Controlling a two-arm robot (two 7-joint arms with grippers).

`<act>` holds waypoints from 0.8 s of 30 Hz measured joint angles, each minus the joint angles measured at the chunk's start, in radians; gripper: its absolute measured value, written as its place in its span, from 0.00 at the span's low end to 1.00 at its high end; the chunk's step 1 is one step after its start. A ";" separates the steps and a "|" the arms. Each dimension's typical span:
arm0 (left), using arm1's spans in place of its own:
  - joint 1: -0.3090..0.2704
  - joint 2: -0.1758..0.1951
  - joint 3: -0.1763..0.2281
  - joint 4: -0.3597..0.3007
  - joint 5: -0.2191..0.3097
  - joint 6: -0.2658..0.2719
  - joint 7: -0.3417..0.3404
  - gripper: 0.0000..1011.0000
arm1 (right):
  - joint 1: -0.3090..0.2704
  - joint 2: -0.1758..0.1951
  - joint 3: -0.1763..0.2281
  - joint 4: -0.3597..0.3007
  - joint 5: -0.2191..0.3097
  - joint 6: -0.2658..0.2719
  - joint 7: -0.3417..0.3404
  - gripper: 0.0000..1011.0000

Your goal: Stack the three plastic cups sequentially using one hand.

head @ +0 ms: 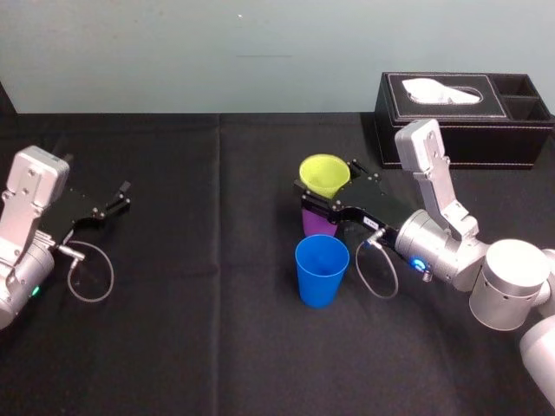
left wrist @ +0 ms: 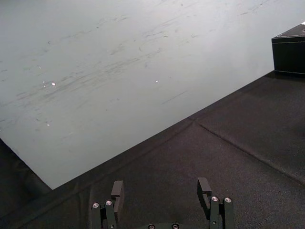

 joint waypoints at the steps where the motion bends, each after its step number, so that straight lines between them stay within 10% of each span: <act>1: 0.000 0.000 0.000 0.000 0.000 0.000 0.000 1.00 | 0.000 0.000 0.000 0.000 0.000 0.000 0.000 0.84; 7: 0.000 0.000 0.000 0.000 0.000 0.000 0.000 1.00 | 0.000 0.001 0.000 -0.001 0.000 0.000 0.000 0.99; 24: 0.000 0.000 0.000 0.000 0.000 0.000 0.000 1.00 | -0.037 0.024 0.016 -0.076 -0.001 0.000 -0.014 0.99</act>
